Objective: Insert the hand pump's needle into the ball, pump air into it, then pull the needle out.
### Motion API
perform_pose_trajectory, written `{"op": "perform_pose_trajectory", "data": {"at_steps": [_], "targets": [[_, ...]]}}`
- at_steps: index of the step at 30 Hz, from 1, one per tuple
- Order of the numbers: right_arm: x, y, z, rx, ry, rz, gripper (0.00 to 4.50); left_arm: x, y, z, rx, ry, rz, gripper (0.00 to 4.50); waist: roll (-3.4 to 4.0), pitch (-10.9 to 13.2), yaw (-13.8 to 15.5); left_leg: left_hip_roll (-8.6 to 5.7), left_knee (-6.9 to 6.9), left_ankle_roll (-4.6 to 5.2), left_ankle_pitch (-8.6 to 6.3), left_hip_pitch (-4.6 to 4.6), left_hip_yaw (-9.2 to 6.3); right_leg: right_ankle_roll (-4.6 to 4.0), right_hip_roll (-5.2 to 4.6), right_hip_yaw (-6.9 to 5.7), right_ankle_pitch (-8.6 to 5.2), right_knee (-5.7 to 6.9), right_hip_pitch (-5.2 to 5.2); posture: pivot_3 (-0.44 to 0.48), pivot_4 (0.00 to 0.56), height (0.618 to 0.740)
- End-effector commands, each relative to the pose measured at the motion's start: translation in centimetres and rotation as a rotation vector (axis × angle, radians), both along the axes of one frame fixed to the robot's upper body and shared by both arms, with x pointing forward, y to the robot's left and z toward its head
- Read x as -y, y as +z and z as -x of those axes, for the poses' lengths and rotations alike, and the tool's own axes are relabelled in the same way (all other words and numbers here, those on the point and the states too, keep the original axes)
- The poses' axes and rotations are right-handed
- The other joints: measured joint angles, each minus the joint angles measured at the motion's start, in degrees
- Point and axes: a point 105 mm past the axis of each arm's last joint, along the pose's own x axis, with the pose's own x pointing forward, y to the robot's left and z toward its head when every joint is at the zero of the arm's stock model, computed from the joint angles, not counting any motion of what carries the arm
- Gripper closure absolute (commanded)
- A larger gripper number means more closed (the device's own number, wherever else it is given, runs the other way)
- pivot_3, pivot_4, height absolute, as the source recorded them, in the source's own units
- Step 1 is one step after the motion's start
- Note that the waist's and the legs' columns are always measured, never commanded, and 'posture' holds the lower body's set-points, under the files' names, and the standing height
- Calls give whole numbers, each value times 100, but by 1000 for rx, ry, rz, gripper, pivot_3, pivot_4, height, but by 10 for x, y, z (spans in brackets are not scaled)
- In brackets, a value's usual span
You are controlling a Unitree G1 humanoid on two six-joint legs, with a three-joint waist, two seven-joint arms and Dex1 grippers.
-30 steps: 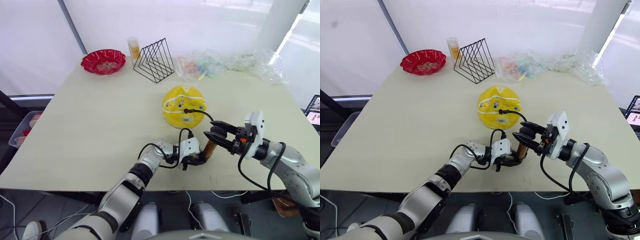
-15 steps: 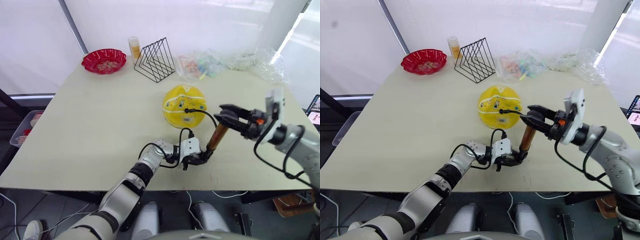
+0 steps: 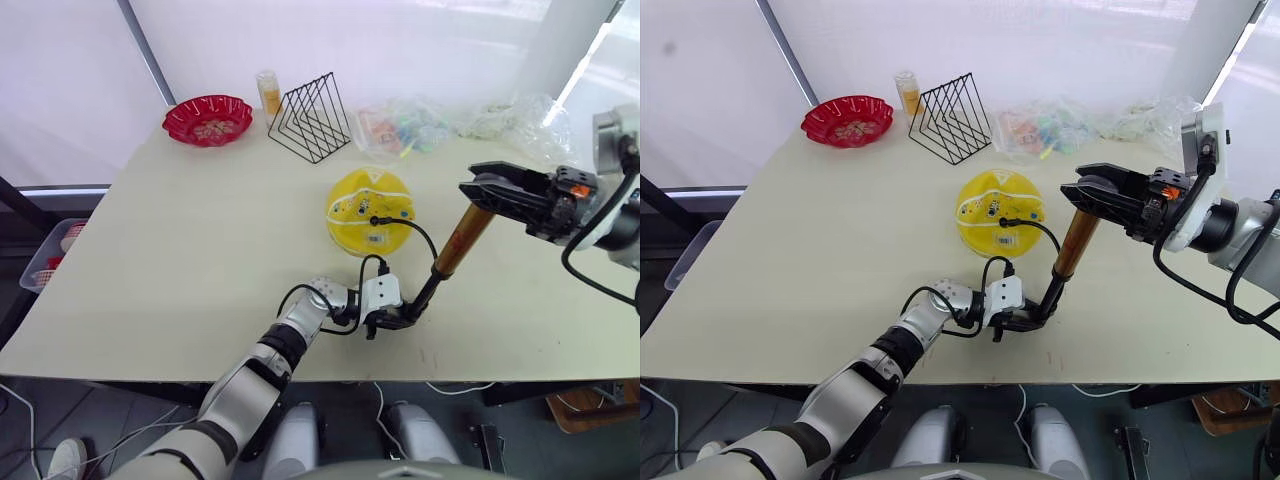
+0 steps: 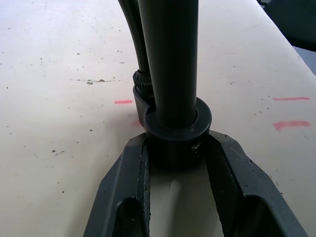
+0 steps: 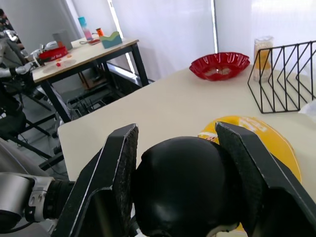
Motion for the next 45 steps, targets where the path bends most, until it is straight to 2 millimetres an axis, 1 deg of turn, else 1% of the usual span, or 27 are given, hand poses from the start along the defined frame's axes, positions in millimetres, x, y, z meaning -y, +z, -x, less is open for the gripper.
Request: {"op": "perform_pose_trajectory", "data": {"at_steps": [1, 4, 8, 14, 15, 16, 18, 21, 23, 24, 27, 30, 32, 34, 37, 45], "targets": [[6, 33, 6, 144, -41, -14, 2488, -29, -49, 19, -124, 18, -193, 3354, 0, 3, 1, 0, 0, 0, 0, -2, 1, 0, 0, 0, 1, -1, -1, 0, 150, 735], [-3, 14, 7, 91, -11, 7, 2488, -29, -50, 19, -127, 18, -199, 3354, 0, 4, 1, -1, 0, 0, 0, -2, 0, 2, 0, 0, 1, -1, -1, 0, 150, 735], [-20, -27, 11, -28, 35, 25, 2489, -30, -52, 18, -139, 21, -222, 3354, -11, -5, -2, 2, 0, 0, 0, 7, -1, 18, 6, -8, -10, -1, 8, 0, 150, 735], [-26, -68, 9, -118, 19, 67, 2490, -31, -53, 18, -141, 17, -237, 3354, -13, -14, -7, 4, 0, 1, 0, 19, -4, 20, 5, 0, -12, 0, 13, 0, 150, 735], [-26, -80, 8, -136, 9, 84, 2490, -31, -53, 18, -143, 19, -242, 3354, -13, -15, -6, 4, 0, 1, 0, 20, -4, 20, 5, -1, -12, 0, 13, 0, 150, 735], [-28, -96, 9, -156, 3, 105, 2490, -32, -54, 17, -149, 24, -250, 3354, -21, -21, -5, 4, 0, 0, 0, 20, -4, 19, 6, -1, -12, 0, 13, 0, 150, 735], [-31, -118, 12, -173, -4, 130, 2490, -34, -55, 17, -160, 29, -264, 3354, -54, -46, 7, 5, -2, 0, 0, 18, -6, 18, 10, -14, -13, 0, 15, 0, 150, 735], [-35, -133, 15, -143, 1, 152, 2490, -35, -56, 18, -169, 30, -274, 3354, -43, -61, -4, 5, -5, 0, -1, 20, -9, 18, 9, -13, -14, 0, 16, 0, 150, 735], [-37, -135, 17, -122, 9, 157, 2490, -36, -57, 18, -176, 32, -279, 3354, -43, -66, -9, 3, -5, 0, 0, 27, -6, 19, 8, -7, -14, 0, 18, 0, 150, 735], [-37, -136, 18, -114, 12, 157, 2490, -36, -57, 18, -179, 33, -282, 3354, -43, -66, -10, 4, -4, 0, 0, 33, -8, 19, 8, -6, -14, 0, 20, 0, 150, 735], [-37, -121, 19, -76, 25, 114, 2490, -37, -59, 19, -190, 32, -289, 3354, -48, -70, -10, 6, -5, 0, -1, 47, -14, 18, 9, -8, -14, 0, 30, 0, 150, 735], [-28, -92, 16, -6, 22, 79, 2490, -40, -61, 21, -221, 37, -307, 3354, -42, -66, -9, 6, -5, 0, -1, 40, -18, 18, 8, -8, -15, -1, 27, 0, 150, 735], [-26, -84, 15, 7, 18, 66, 2490, -40, -62, 22, -232, 39, -311, 3354, -42, -65, -8, 4, -5, -1, -1, 36, -17, 18, 7, -6, -15, -3, 26, 0, 150, 735], [-20, -65, 14, 39, 18, 57, 2490, -40, -62, 23, -243, 32, -317, 3354, -42, -65, -8, 4, -5, -1, -1, 35, -17, 18, 7, -9, -15, -4, 26, 0, 150, 735], [-8, -32, 12, 98, 7, 30, 2490, -40, -61, 23, -237, 32, -318, 3354, -36, -61, -7, 5, -5, 0, -1, 35, -19, 18, 5, -8, -15, -4, 26, 0, 150, 735], [8, 15, 16, 134, 0, -4, 2490, -42, -63, 24, -229, 28, -327, 3354, -37, -59, -4, 9, -6, 0, -1, 27, -23, 17, -2, -8, -14, -7, 22, 0, 150, 735]]}}
